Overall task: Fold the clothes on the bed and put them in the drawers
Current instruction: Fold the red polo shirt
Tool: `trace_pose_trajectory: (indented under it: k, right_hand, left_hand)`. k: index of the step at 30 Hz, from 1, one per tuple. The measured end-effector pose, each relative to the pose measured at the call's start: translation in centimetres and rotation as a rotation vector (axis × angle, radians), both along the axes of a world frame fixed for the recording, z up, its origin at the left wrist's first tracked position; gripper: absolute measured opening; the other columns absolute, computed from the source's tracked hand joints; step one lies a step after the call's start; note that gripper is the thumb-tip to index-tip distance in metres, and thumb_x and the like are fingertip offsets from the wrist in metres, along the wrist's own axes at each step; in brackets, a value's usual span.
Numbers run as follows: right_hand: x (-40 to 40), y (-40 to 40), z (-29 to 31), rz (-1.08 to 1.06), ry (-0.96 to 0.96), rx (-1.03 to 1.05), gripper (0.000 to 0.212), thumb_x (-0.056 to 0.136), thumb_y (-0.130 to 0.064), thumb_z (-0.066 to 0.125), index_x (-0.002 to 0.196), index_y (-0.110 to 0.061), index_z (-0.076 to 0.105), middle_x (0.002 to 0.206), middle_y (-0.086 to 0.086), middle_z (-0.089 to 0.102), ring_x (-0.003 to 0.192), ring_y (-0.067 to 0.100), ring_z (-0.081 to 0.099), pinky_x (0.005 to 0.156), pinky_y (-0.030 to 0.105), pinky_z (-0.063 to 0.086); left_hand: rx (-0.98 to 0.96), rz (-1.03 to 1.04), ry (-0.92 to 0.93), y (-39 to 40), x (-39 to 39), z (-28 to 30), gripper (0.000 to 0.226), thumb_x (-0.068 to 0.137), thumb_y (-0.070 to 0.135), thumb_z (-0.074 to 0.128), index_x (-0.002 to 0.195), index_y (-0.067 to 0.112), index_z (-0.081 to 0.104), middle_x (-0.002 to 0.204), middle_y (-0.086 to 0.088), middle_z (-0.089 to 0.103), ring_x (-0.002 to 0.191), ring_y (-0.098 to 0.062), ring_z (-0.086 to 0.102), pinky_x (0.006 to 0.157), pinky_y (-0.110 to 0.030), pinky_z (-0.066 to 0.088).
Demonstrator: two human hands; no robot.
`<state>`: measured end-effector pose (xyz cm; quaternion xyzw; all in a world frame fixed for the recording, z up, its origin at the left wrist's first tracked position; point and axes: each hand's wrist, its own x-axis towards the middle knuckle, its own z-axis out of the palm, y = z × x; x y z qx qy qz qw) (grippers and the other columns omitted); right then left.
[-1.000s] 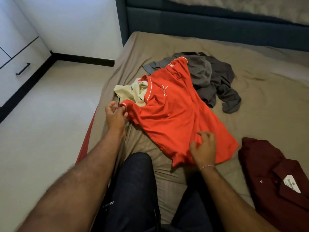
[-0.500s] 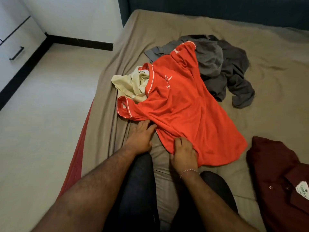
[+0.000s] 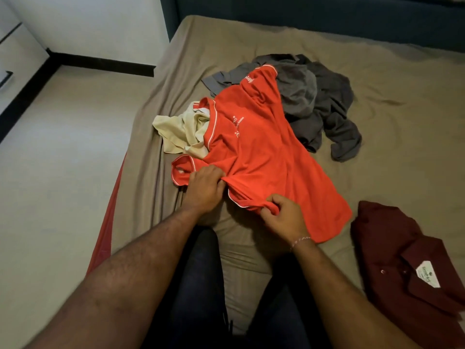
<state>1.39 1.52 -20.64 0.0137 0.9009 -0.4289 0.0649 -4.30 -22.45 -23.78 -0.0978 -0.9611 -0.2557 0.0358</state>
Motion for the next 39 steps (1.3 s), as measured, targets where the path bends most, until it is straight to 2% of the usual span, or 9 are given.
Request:
trace_pose_trajectory:
  k: [9, 11, 14, 18, 21, 26, 32, 36, 39]
  right_hand:
    - [-0.9, 1.0, 6.3, 0.099, 0.336, 0.285, 0.030, 0.067, 0.005, 0.068, 0.094, -0.007, 0.064, 0.096, 0.013, 0.064, 0.092, 0.034, 0.061, 0.081, 0.039, 0.044]
    - [-0.8, 1.8, 7.5, 0.046, 0.365, 0.351, 0.026, 0.065, 0.008, 0.066, 0.087, -0.006, 0.068, 0.089, 0.017, 0.064, 0.088, 0.037, 0.062, 0.078, 0.041, 0.043]
    - [0.0, 3.1, 8.6, -0.089, 0.353, 0.409, 0.020, 0.065, 0.008, 0.066, 0.080, -0.002, 0.074, 0.085, 0.019, 0.063, 0.085, 0.041, 0.062, 0.075, 0.042, 0.045]
    - [1.5, 3.5, 9.8, -0.250, 0.292, 0.472, 0.028, 0.072, -0.001, 0.063, 0.090, -0.017, 0.077, 0.093, 0.012, 0.065, 0.094, 0.039, 0.060, 0.081, 0.042, 0.047]
    - [2.4, 3.7, 10.5, -0.284, 0.354, 0.595, 0.028, 0.074, -0.004, 0.063, 0.093, -0.019, 0.076, 0.097, 0.010, 0.064, 0.096, 0.038, 0.056, 0.081, 0.044, 0.048]
    - [2.0, 4.7, 11.8, -0.341, 0.335, 0.494, 0.029, 0.078, 0.000, 0.059, 0.098, -0.012, 0.075, 0.102, 0.015, 0.066, 0.096, 0.040, 0.060, 0.081, 0.043, 0.049]
    - [0.1, 4.7, 13.0, -0.629, 0.138, -0.006, 0.029, 0.084, 0.002, 0.057, 0.094, -0.011, 0.081, 0.101, 0.018, 0.076, 0.100, 0.038, 0.068, 0.083, 0.034, 0.050]
    - [-1.2, 4.2, 15.5, -0.475, 0.181, -0.555, 0.035, 0.088, 0.005, 0.049, 0.068, -0.019, 0.066, 0.065, -0.004, 0.062, 0.067, 0.012, 0.056, 0.063, 0.030, 0.043]
    - [-1.6, 6.4, 18.9, 0.072, 0.402, 0.079, 0.022, 0.090, -0.040, 0.069, 0.075, -0.024, 0.063, 0.067, -0.008, 0.059, 0.065, 0.005, 0.054, 0.062, 0.031, 0.041]
  left_hand:
    - [0.734, 0.189, -0.095, -0.2, 0.1, 9.4, 0.011, 0.101, 0.007, 0.058, 0.095, 0.015, 0.064, 0.079, -0.001, 0.064, 0.070, -0.006, 0.058, 0.070, -0.024, 0.048]
    - [0.635, 0.088, -0.136, -2.0, 0.1, 11.3, 0.005, 0.096, 0.016, 0.072, 0.098, 0.015, 0.067, 0.074, -0.001, 0.062, 0.066, -0.012, 0.056, 0.066, -0.027, 0.046]
    - [0.094, -0.175, -0.177, -5.0, 0.9, 12.9, 0.036, 0.077, 0.043, 0.090, 0.099, 0.032, 0.063, 0.080, 0.014, 0.059, 0.071, -0.001, 0.055, 0.063, -0.024, 0.041]
    - [-0.260, -0.253, -0.168, -5.9, 2.4, 13.0, 0.032, 0.081, 0.030, 0.077, 0.097, 0.033, 0.050, 0.083, 0.009, 0.059, 0.082, -0.021, 0.065, 0.064, -0.030, 0.042]
    - [-0.146, -0.101, -0.002, -5.8, 3.3, 13.3, 0.017, 0.083, 0.027, 0.068, 0.090, 0.027, 0.052, 0.081, 0.004, 0.062, 0.078, -0.023, 0.064, 0.065, -0.036, 0.051]
    - [-0.048, -0.015, 0.247, -5.6, 3.4, 15.3, 0.020, 0.084, 0.020, 0.067, 0.079, 0.026, 0.048, 0.085, 0.007, 0.054, 0.074, -0.013, 0.053, 0.061, -0.026, 0.038]
    - [0.156, 0.159, 0.345, -4.7, 3.5, 18.4, 0.016, 0.093, 0.010, 0.059, 0.081, 0.020, 0.058, 0.078, 0.001, 0.062, 0.074, -0.017, 0.060, 0.067, -0.036, 0.053]
    - [0.400, 0.276, 0.338, -4.2, 3.0, 21.5, 0.022, 0.087, 0.000, 0.048, 0.081, 0.020, 0.054, 0.073, 0.000, 0.060, 0.068, -0.018, 0.057, 0.061, -0.035, 0.048]
    - [0.334, 0.110, 0.376, -6.1, 2.0, 25.9, 0.011, 0.082, 0.016, 0.050, 0.080, 0.020, 0.059, 0.074, 0.001, 0.064, 0.068, -0.017, 0.057, 0.067, -0.036, 0.049]
